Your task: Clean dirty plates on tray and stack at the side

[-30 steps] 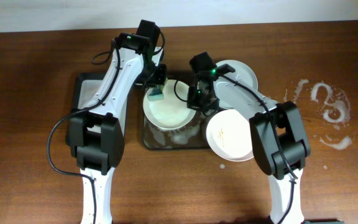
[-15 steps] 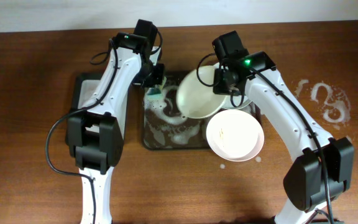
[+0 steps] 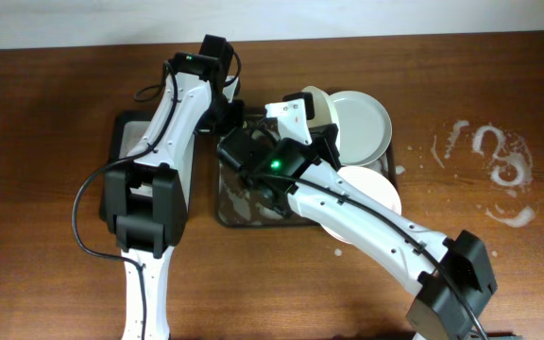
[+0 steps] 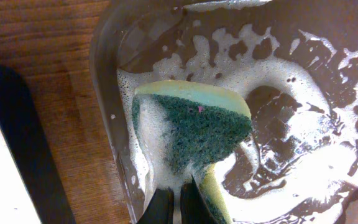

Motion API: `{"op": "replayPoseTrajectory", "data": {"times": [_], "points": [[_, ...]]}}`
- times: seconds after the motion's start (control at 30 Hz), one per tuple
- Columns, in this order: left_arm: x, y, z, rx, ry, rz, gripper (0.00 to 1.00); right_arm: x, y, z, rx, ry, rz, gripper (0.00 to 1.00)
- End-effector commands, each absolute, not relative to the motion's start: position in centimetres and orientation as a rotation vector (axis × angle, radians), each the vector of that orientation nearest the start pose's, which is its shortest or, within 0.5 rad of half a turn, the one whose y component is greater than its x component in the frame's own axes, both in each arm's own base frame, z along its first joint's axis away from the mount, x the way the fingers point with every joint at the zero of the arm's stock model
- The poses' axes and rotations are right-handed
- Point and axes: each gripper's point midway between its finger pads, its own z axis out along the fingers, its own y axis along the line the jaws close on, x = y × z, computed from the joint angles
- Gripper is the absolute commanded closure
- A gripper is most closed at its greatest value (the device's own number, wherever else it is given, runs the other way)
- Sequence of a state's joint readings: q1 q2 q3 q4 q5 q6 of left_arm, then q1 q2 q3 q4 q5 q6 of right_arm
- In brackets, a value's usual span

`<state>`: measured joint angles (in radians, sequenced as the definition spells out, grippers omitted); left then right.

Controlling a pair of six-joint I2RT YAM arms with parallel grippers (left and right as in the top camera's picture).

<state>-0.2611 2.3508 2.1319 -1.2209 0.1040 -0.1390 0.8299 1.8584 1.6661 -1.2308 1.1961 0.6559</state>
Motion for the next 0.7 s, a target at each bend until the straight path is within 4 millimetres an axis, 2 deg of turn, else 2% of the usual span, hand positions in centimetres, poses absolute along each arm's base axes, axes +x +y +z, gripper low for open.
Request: {"op": "replayPoseTrajectory", "data": {"times": [0.0,0.13,0.27,0.4,0.53,0.6,0.67], "points": [[47.1,-14.3,6.4,0.203,3.017,-0.201,0.99,36.2,14.9,28.0,0.054,1.903,-0.954,0.96],[47.1,-14.3,6.4,0.203,3.017,-0.201,0.99,36.0,14.5,29.0,0.044,1.843,-1.006,0.96],[47.1,-14.4,6.4,0.204,3.017,-0.201,0.99,35.3,15.3,32.1,-0.021,1.662,-1.112,0.96],[47.1,-14.4,6.4,0.203,3.017,-0.201,0.99,34.9,16.2,32.1,-0.122,1.671,-1.162,0.96],[47.1,-14.4,6.4,0.203,3.017,-0.201,0.99,34.7,16.6,31.8,-0.13,1.685,-1.141,0.96],[47.1,-14.4,6.4,0.203,3.017,-0.201,0.99,34.8,16.7,30.9,-0.126,1.737,-1.107,0.96],[47.1,-14.4,6.4,0.204,3.017,-0.201,0.99,35.4,17.0,29.0,-0.079,1.845,-1.005,0.96]]}}
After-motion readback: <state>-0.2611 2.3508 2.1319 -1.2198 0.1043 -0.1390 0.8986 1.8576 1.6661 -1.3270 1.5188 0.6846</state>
